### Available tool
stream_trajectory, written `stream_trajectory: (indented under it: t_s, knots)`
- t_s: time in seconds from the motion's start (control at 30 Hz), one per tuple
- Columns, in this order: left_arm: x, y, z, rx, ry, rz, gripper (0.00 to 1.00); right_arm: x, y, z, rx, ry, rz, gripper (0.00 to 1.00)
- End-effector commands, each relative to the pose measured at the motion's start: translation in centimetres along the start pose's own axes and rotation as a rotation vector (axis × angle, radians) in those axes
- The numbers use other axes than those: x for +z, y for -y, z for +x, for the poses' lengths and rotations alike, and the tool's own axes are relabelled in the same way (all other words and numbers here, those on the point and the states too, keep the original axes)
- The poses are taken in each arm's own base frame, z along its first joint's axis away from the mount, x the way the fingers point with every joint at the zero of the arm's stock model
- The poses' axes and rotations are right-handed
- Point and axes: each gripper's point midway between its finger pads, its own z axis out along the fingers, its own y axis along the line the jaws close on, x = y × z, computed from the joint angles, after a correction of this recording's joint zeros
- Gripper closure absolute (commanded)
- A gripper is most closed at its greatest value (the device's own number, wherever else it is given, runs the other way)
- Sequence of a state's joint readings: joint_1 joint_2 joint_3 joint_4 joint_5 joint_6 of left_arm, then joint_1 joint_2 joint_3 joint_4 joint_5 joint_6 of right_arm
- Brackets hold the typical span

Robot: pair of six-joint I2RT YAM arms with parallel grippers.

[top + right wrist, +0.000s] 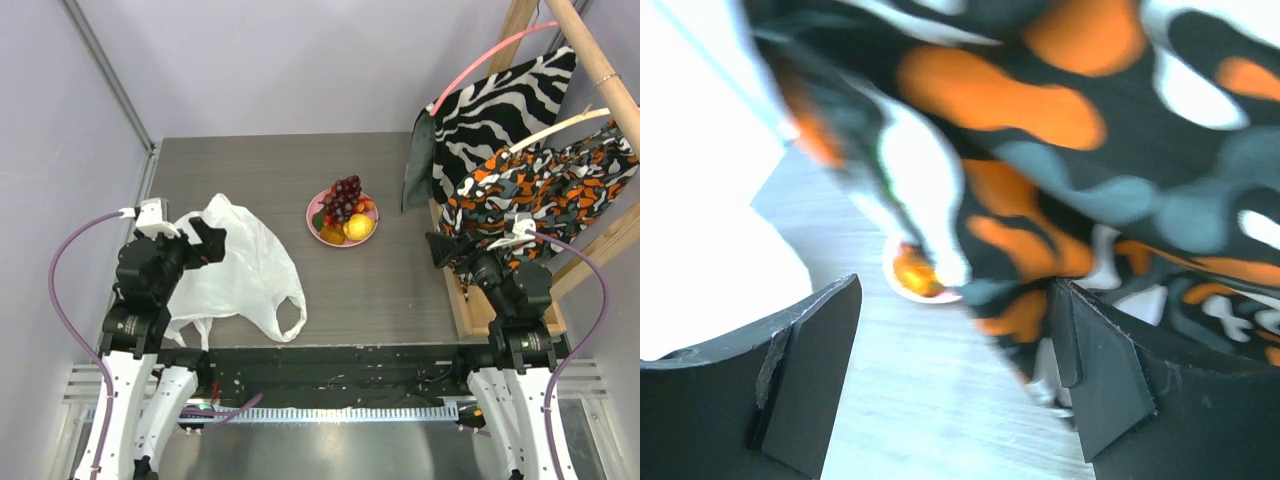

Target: Place the fruits into the plastic bag

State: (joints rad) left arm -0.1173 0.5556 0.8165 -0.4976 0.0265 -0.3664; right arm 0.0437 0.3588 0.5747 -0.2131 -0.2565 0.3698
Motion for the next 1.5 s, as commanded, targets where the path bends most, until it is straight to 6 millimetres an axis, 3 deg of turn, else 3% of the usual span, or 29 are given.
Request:
stream_trajectory:
  t_s: [0.0,0.13,0.17,0.23,0.27,0.4,0.57,0.77,1.03,1.1,1.2,1.3,1.37,1.4,1.43,1.47]
  knots:
    - [-0.1,1.1,-0.8,0.002,0.035,0.061,0.0,-1.7,-4.0,-1.0,0.032,-0.067,-0.152,0.17]
    - [-0.2,1.1,-0.8,0.007,0.038,0.063,0.0,-3.9,-5.6,-0.2,0.038,-0.175,-0.196,0.17]
    - [-0.1,1.1,-0.7,0.007,0.034,0.063,0.0,-4.6,-6.3,-1.0,0.028,-0.174,-0.217,0.17]
    - [-0.2,1.2,-0.8,0.009,0.037,0.069,0.0,-5.8,-7.3,-0.3,0.039,-0.238,-0.256,0.18]
    - [-0.2,1.2,-0.7,0.011,0.036,0.069,0.0,-6.6,-8.1,-1.2,0.013,-0.229,-0.277,0.18]
    - [0.0,1.5,-0.6,0.009,0.024,0.079,0.0,-8.4,-9.2,-0.8,-0.012,-0.294,-0.328,0.18]
    - [0.6,1.5,0.0,-0.008,-0.008,0.077,0.0,-6.3,-7.7,1.2,0.029,-0.347,-0.315,0.24]
    - [1.8,0.8,1.5,0.003,-0.107,0.041,0.0,-4.4,-7.4,0.3,0.026,-0.294,-0.326,0.25]
    - [2.3,1.0,1.5,-0.01,-0.111,0.047,0.0,-2.0,-7.0,0.0,0.054,-0.277,-0.335,0.25]
    - [2.4,0.9,1.7,-0.012,-0.119,0.044,0.0,-1.1,-7.7,0.4,0.054,-0.284,-0.357,0.25]
    - [2.6,0.8,1.8,-0.012,-0.124,0.033,0.0,0.9,-9.3,2.5,0.025,-0.34,-0.358,0.26]
    - [2.7,0.3,2.1,-0.01,-0.139,0.005,0.0,2.4,-13.3,6.3,-0.076,-0.393,-0.369,0.27]
    - [2.7,0.0,2.2,-0.004,-0.143,-0.007,0.0,2.1,-16.2,8.7,-0.187,-0.392,-0.368,0.26]
    - [2.6,-0.2,2.2,-0.002,-0.142,-0.015,0.0,2.1,-18.0,8.8,-0.207,-0.375,-0.401,0.26]
    - [2.6,-0.3,2.3,-0.002,-0.141,-0.018,0.0,2.7,-18.8,11.6,-0.263,-0.434,-0.401,0.25]
    - [2.6,-0.3,2.3,0.0,-0.139,-0.018,0.0,1.9,-20.5,13.0,-0.302,-0.455,-0.445,0.24]
